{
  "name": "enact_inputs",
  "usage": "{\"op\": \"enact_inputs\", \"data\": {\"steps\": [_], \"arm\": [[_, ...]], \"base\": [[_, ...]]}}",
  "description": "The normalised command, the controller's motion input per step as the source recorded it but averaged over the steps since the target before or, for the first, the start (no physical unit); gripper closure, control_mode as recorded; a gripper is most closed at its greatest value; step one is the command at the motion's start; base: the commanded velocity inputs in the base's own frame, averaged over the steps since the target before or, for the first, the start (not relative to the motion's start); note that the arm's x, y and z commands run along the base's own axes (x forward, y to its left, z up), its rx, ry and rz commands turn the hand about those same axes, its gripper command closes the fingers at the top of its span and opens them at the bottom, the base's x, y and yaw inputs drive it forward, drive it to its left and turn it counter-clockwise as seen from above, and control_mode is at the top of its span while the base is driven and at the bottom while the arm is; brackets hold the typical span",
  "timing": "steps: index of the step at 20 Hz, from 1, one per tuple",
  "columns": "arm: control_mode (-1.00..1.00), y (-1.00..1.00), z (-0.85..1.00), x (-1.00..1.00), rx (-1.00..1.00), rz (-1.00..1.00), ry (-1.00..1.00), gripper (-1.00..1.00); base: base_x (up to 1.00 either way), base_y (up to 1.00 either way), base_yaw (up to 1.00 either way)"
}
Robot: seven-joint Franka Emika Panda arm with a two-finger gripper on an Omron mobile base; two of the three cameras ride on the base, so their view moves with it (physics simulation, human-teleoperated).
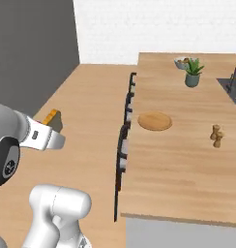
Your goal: Start the toaster. Once the lever pops up, take the bread to the plate on the dining counter.
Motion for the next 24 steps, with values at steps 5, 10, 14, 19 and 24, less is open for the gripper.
{"op": "enact_inputs", "data": {"steps": [5, 10, 14, 19, 24], "arm": [[1.00, 0.00, 0.00, 0.00, 0.00, 0.00, 0.00, 1.00], [1.00, 0.00, 0.00, 0.00, 0.00, 0.00, 0.00, 1.00], [1.00, 0.00, 0.00, 0.00, 0.00, 0.00, 0.00, 1.00], [1.00, 0.00, 0.00, 0.00, 0.00, 0.00, 0.00, 1.00], [1.00, 0.00, 0.00, 0.00, 0.00, 0.00, 0.00, 1.00]], "base": [[0.45, 0.43, -0.63], [0.38, 0.55, -0.60], [0.49, 0.61, -0.58], [0.16, 0.75, -0.52], [0.00, 0.84, -0.52]]}}
